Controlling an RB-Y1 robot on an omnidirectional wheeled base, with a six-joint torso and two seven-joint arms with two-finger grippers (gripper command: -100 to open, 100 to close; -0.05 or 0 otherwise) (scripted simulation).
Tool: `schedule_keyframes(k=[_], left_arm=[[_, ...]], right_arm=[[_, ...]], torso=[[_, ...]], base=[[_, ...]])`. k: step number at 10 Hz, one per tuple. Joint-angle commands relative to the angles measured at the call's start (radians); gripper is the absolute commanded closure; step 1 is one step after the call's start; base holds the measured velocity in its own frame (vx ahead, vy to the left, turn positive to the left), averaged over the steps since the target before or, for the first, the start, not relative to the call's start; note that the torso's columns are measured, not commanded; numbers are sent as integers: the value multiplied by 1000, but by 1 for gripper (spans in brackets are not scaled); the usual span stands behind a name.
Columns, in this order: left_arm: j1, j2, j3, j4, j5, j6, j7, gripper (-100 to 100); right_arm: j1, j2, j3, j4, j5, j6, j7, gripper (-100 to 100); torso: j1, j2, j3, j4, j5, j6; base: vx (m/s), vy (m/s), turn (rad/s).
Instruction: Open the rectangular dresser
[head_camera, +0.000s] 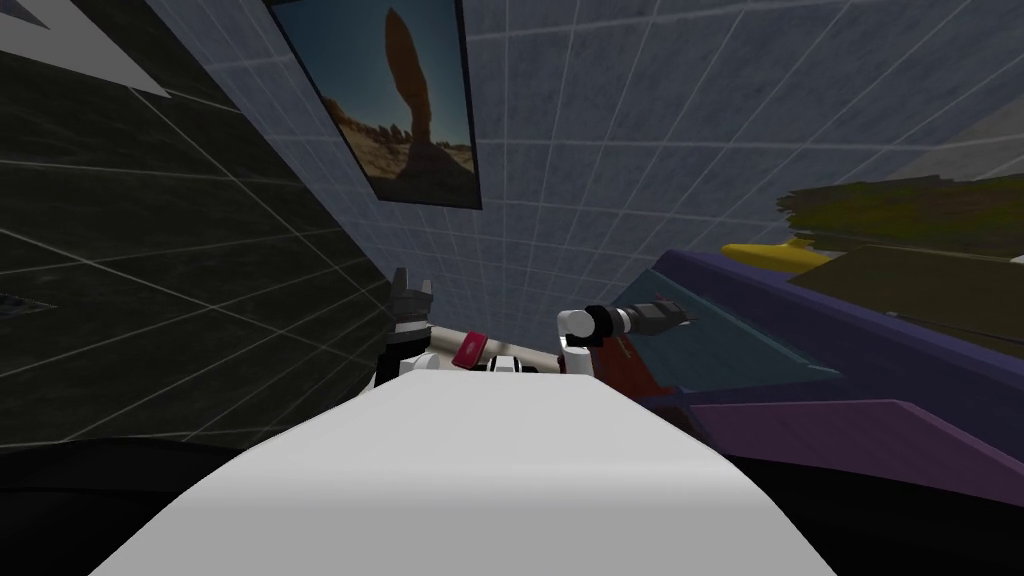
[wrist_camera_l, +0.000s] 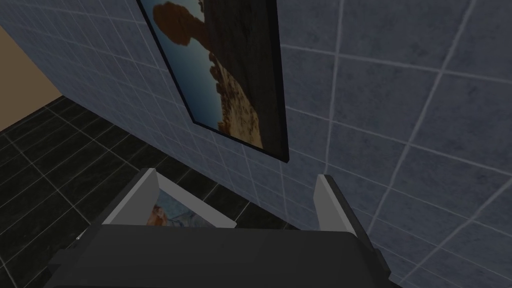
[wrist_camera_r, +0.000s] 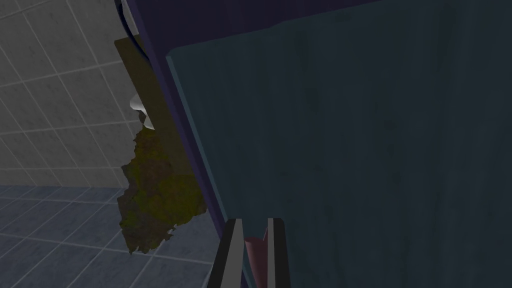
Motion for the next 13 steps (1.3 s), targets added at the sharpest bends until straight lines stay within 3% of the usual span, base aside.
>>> schedule_keyframes(k=[1, 7, 8, 10, 13], left_arm=[[0, 0, 0, 0, 0, 0, 0, 0], [0, 0, 0, 0, 0, 0, 0, 0], [0, 0, 0, 0, 0, 0, 0, 0], [0, 0, 0, 0, 0, 0, 0, 0], [0, 0, 0, 0, 0, 0, 0, 0]], right_arm=[[-16, 16, 0, -2, 2, -3, 33, 100], [-20, 22, 5, -1, 15, -8, 33, 100], [-48, -9, -15, -22, -16, 2, 79, -100], [-74, -37, -37, -44, -47, 6, 125, -100], [-113, -80, -70, -76, -92, 12, 194, -100]], torso=[[-1, 2, 1, 1, 1, 0], [1, 8, 5, 4, 2, 2], [-2, 9, 5, 4, 2, 3], [-8, 6, 2, 4, 1, 2], [1, 3, 0, 4, 5, 0]], base=[[6, 151, 17], [-9, 108, 43], [-6, 81, 46], [-9, 30, 8], [-1, 17, 6]])
